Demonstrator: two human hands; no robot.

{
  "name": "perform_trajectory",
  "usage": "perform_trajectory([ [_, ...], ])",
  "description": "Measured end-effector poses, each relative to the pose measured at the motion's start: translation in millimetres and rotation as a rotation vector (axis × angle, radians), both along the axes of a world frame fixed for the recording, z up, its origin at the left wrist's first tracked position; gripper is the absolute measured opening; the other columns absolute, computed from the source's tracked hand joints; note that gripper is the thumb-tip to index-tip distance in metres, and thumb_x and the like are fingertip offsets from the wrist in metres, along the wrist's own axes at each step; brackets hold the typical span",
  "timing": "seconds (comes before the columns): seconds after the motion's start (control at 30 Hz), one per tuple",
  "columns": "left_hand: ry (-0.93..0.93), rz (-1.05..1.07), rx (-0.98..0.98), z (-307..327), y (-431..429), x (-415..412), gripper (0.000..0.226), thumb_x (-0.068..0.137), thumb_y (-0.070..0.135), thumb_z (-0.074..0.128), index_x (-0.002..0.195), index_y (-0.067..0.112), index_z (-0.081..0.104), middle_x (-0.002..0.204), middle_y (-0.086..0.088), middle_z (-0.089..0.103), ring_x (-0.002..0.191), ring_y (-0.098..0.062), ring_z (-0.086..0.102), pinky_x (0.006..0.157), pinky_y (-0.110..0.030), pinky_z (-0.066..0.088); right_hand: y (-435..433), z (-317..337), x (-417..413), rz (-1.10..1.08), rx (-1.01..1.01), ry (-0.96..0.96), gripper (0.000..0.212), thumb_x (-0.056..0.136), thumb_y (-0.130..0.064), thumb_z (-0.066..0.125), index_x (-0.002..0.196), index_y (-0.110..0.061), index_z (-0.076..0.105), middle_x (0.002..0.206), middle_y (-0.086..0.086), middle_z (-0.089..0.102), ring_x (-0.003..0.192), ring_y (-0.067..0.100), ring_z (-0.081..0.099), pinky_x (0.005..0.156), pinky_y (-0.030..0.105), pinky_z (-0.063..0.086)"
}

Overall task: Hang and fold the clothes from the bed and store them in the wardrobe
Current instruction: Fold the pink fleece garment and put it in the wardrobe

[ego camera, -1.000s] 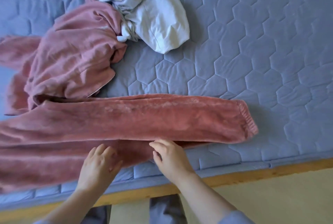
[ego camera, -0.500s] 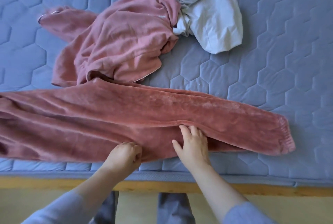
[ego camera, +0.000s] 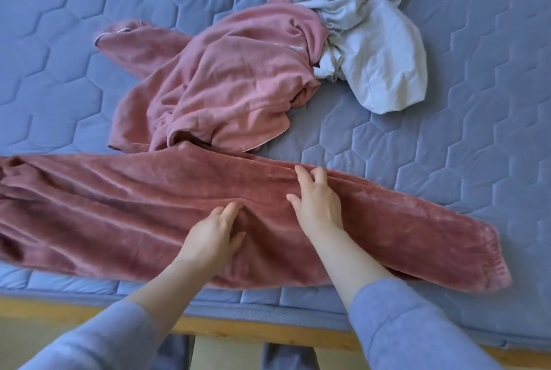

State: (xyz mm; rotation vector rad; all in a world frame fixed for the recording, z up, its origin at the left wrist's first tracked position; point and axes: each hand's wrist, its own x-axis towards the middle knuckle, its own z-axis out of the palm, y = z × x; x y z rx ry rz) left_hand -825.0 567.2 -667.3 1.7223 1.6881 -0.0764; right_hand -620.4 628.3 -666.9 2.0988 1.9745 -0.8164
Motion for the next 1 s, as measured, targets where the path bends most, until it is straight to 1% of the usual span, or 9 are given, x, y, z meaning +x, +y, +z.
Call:
perform_trajectory([
  [0.1, 0.050, -0.083, -0.084, -4.7, -1.2, -3.6, 0.070, 0.084, 0.037, 0.064, 0.145, 0.023, 0.032, 0.116, -0.001, 0.052, 0.093, -0.026, 0.064, 0.077, -0.034, 0.051, 23.8, -2.1, 1.7, -0.092, 0.139, 0.062, 0.015, 0.095, -0.027, 0.056, 0.106, -0.016, 0.059, 0.109, 0.004, 0.057, 0.092, 0.030, 0.062, 0.067, 0.034, 0.038],
  [0.2, 0.077, -0.179, -0.152, -6.4, -7.4, -9.3, 0.079, 0.085, 0.036, 0.063, 0.151, 0.025, 0.020, 0.124, -0.003, 0.046, 0.094, -0.029, 0.063, 0.081, -0.037, 0.051, 43.8, -1.6, -1.1, -0.128, 0.212, 0.052, 0.010, 0.096, -0.022, 0.055, 0.095, -0.012, 0.057, 0.103, 0.006, 0.058, 0.086, 0.032, 0.061, 0.063, 0.033, 0.032],
  [0.27, 0.057, -0.195, -0.174, -6.4, -8.8, -12.9, 0.070, 0.085, 0.031, 0.064, 0.144, 0.020, 0.029, 0.122, -0.004, 0.046, 0.091, -0.031, 0.063, 0.079, -0.039, 0.050, 48.4, -4.4, -6.2, -0.146, 0.144, 0.000, 0.007, 0.096, -0.018, 0.054, 0.100, -0.012, 0.056, 0.108, 0.007, 0.059, 0.092, 0.032, 0.061, 0.066, 0.034, 0.037],
  [0.37, -0.026, -0.079, -0.109, 1.1, -7.6, -18.9, 0.033, 0.086, 0.030, 0.063, 0.112, 0.015, 0.049, 0.106, -0.001, 0.051, 0.083, -0.029, 0.062, 0.073, -0.040, 0.050, 43.5, -4.6, -22.5, -0.240, 0.049, -0.060, 0.023, 0.095, -0.009, 0.049, 0.117, -0.013, 0.053, 0.119, 0.009, 0.060, 0.106, 0.030, 0.061, 0.077, 0.035, 0.046],
  [0.5, -0.086, 0.217, 0.100, 13.2, -2.8, -52.1, 0.014, 0.084, 0.023, 0.066, 0.089, 0.015, 0.056, 0.088, 0.006, 0.052, 0.071, -0.020, 0.057, 0.060, -0.032, 0.046, 21.6, 17.2, -62.3, -0.260, 0.264, 0.093, 0.028, 0.086, -0.009, 0.054, 0.114, -0.011, 0.052, 0.107, 0.009, 0.064, 0.095, 0.032, 0.062, 0.071, 0.038, 0.045],
  [0.6, -0.035, 0.366, 0.177, 20.8, -3.0, -96.1, 0.012, 0.080, 0.017, 0.069, 0.084, 0.016, 0.058, 0.083, 0.007, 0.052, 0.068, -0.018, 0.054, 0.057, -0.029, 0.041, 1.7, 33.5, -105.2, -0.174, 0.223, 0.302, 0.022, 0.083, -0.007, 0.058, 0.104, -0.012, 0.060, 0.093, 0.002, 0.062, 0.088, 0.025, 0.061, 0.074, 0.036, 0.046],
  [0.77, 0.081, 0.479, 0.167, 30.5, -20.8, -176.7, 0.021, 0.077, 0.018, 0.074, 0.080, 0.016, 0.054, 0.078, 0.006, 0.050, 0.071, -0.026, 0.059, 0.055, -0.030, 0.040, -24.8, 43.9, -193.7, -0.220, -0.018, 0.526, 0.029, 0.086, -0.007, 0.055, 0.113, -0.015, 0.066, 0.100, 0.000, 0.066, 0.086, 0.018, 0.063, 0.086, 0.034, 0.050],
  [0.87, 0.126, 0.506, 0.132, 33.3, -37.9, -215.5, 0.026, 0.076, 0.021, 0.076, 0.078, 0.014, 0.052, 0.078, 0.001, 0.051, 0.072, -0.029, 0.058, 0.057, -0.034, 0.044, -34.7, 46.6, -239.2, -0.326, -0.138, 0.597, 0.037, 0.088, -0.007, 0.055, 0.124, -0.013, 0.061, 0.111, 0.002, 0.066, 0.094, 0.016, 0.064, 0.093, 0.033, 0.050],
  [1.0, 0.140, 0.734, 0.104, 32.2, -57.9, -256.1, 0.034, 0.076, 0.035, 0.078, 0.084, 0.014, 0.054, 0.085, -0.004, 0.055, 0.082, -0.028, 0.056, 0.069, -0.039, 0.047, -41.1, 40.6, -277.6, -0.455, -0.179, 0.534, 0.050, 0.091, -0.011, 0.054, 0.140, -0.010, 0.047, 0.132, 0.007, 0.058, 0.117, 0.020, 0.057, 0.104, 0.031, 0.042],
])
